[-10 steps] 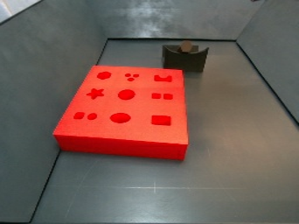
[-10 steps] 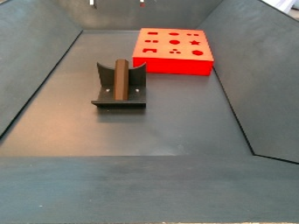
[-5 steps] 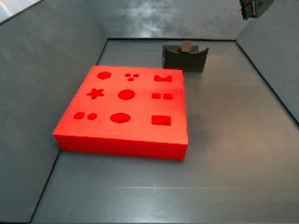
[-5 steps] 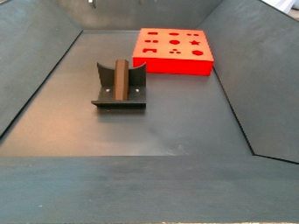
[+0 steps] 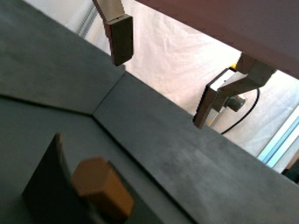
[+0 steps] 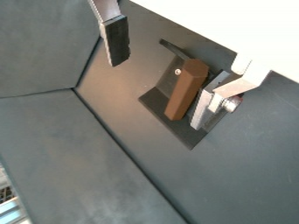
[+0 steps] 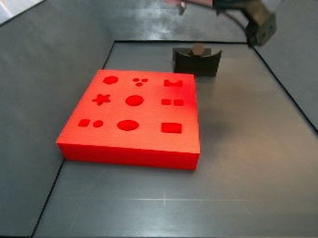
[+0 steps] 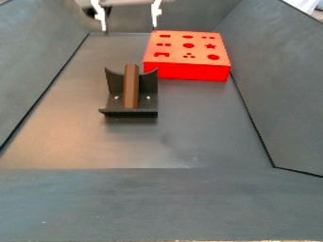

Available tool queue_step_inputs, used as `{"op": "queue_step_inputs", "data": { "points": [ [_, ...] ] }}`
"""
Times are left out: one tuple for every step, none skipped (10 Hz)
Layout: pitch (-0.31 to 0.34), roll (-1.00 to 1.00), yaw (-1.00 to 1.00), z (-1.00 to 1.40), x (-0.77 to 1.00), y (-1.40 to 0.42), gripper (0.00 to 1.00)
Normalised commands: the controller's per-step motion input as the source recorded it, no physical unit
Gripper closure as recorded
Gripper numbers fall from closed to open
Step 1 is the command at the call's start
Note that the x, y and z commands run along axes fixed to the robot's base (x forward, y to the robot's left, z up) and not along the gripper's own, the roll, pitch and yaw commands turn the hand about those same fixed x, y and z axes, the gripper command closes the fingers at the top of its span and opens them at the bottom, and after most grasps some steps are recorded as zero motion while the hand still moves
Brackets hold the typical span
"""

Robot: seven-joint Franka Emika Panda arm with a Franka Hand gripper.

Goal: Pick up the hexagon object. Move up. Place the hexagon object on the fixture. Regrasp the hexagon object. Move to above the board. Insert the hexagon object.
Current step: Regrasp the hexagon object.

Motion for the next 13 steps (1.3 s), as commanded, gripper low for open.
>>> {"op": "queue_step_inputs", "data": {
  "points": [
    [-0.124, 0.06, 0.02, -1.00, 0.07, 0.06, 0.00],
    [-0.123, 0.06, 0.00, -1.00, 0.08, 0.05, 0.00],
    [-0.102, 0.06, -0.03, -1.00, 0.08, 0.05, 0.00],
    [-0.083, 0.06, -0.05, -1.00, 0.09, 0.04, 0.00],
    [-0.051, 0.06, -0.06, -1.00, 0.10, 0.04, 0.00],
    [-0.027, 0.06, -0.05, -0.88, 0.10, 0.03, 0.00],
    [0.006, 0.06, -0.04, -0.67, 0.09, 0.01, 0.00],
    [0.018, 0.06, -0.04, -0.58, 0.09, 0.01, 0.00],
    [0.026, 0.07, -0.01, -0.39, 0.08, 0.01, 0.00],
    [0.026, 0.06, 0.01, -0.26, 0.08, 0.01, 0.00],
    [0.037, 0.05, 0.02, -0.19, 0.02, -0.01, 0.00],
    [0.026, 0.05, 0.03, -0.17, 0.02, -0.02, 0.00],
    [0.026, 0.05, 0.03, -0.17, 0.02, -0.02, 0.00]
  ]
}}
